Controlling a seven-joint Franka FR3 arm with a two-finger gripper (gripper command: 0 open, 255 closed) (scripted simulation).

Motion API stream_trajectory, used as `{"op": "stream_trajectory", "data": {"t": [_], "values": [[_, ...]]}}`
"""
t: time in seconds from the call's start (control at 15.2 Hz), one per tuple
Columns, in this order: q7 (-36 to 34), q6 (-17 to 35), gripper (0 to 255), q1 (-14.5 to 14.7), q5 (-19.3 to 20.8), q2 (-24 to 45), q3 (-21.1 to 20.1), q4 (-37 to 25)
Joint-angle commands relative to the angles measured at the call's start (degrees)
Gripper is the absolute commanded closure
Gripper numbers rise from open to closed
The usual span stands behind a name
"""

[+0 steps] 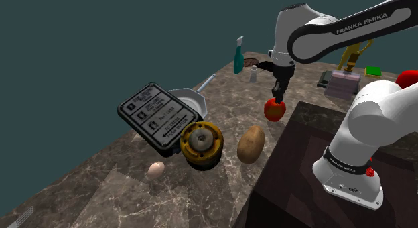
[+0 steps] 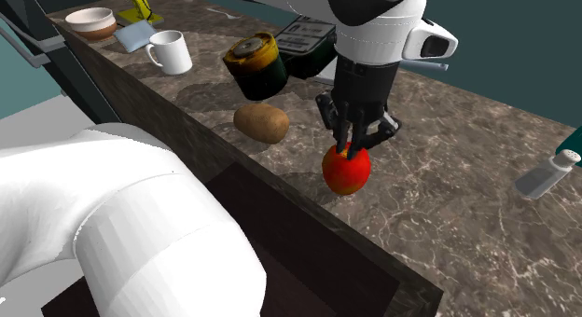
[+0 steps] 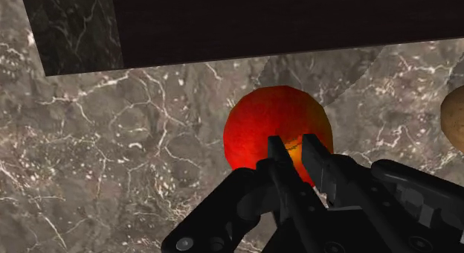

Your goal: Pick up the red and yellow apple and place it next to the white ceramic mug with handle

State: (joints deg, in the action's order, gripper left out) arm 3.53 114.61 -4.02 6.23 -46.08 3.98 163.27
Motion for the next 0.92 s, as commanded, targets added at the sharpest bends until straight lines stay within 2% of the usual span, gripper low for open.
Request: {"op": "stream_trajectory", "data": {"t": [0.0,0.4,0.86], "values": [[0.0,0.0,255,0.0,0.0,0.0,0.0,0.0],[0.0,0.01,255,0.0,0.0,0.0,0.0,0.0],[0.3,-6.35,255,0.18,-0.45,-1.89,-0.32,-4.47]]}}
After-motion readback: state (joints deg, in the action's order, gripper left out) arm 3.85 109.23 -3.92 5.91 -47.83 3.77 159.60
